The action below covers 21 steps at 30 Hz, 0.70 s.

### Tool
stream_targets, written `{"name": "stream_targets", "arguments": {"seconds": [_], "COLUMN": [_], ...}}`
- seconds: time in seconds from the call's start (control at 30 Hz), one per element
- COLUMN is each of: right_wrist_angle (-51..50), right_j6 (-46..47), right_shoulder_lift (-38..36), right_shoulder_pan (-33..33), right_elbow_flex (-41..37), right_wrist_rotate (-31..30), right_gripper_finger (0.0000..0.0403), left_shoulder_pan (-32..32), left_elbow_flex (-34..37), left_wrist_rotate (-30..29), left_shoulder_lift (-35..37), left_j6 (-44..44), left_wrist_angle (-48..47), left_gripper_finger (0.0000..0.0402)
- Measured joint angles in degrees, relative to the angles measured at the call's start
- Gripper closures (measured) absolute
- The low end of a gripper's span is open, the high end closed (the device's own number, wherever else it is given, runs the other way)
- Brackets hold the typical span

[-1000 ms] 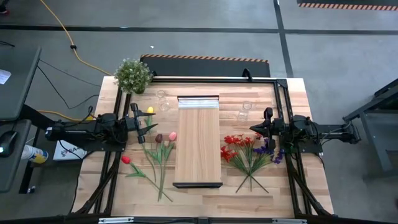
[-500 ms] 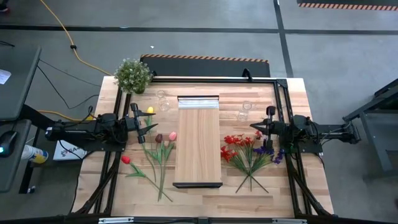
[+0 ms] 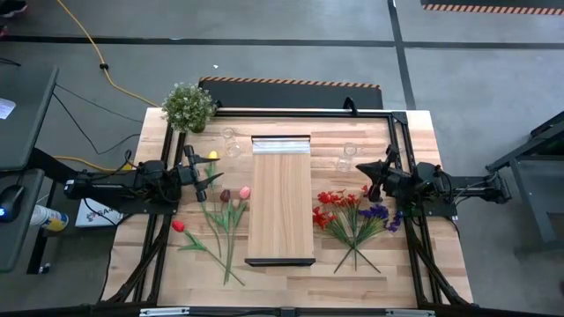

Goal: Pick and place flowers into a vace then onto a shelf
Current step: Put the yellow tulip into the left transparent vase

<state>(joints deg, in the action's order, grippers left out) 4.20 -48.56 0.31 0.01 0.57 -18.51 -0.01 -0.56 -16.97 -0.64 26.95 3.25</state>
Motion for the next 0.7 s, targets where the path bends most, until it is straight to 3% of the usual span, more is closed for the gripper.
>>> {"name": "stream_targets", "arguments": {"seconds": [0.17, 0.4, 0.5, 0.7], "right_wrist_angle": [0.09, 0.82, 2.19, 12.24], "right_j6": [0.29, -6.72, -9.85, -6.03], "right_shoulder_lift": [0.01, -0.01, 0.01, 0.01], "right_shoulder_pan": [0.00, 0.00, 0.00, 0.02], "right_elbow_flex": [-0.01, -0.01, -0.01, -0.01], "right_wrist_rotate": [-2.09, -1.49, 0.87, 4.00], "right_gripper_finger": [0.0402, 0.0402, 0.0402, 0.0402], "left_shoulder_pan": [0.00, 0.00, -0.02, -0.02], "left_elbow_flex": [-0.02, 0.00, -0.02, -1.52], "left_wrist_rotate": [-0.02, 0.18, 3.98, 13.82], "left_shoulder_lift": [0.00, 0.00, -0.03, -0.02], "left_j6": [-0.22, -0.40, -0.61, -4.37], "left_wrist_angle": [0.05, 0.37, 5.28, 21.25], "left_gripper_finger": [0.0153, 0.0153, 0.0153, 0.0153]}}
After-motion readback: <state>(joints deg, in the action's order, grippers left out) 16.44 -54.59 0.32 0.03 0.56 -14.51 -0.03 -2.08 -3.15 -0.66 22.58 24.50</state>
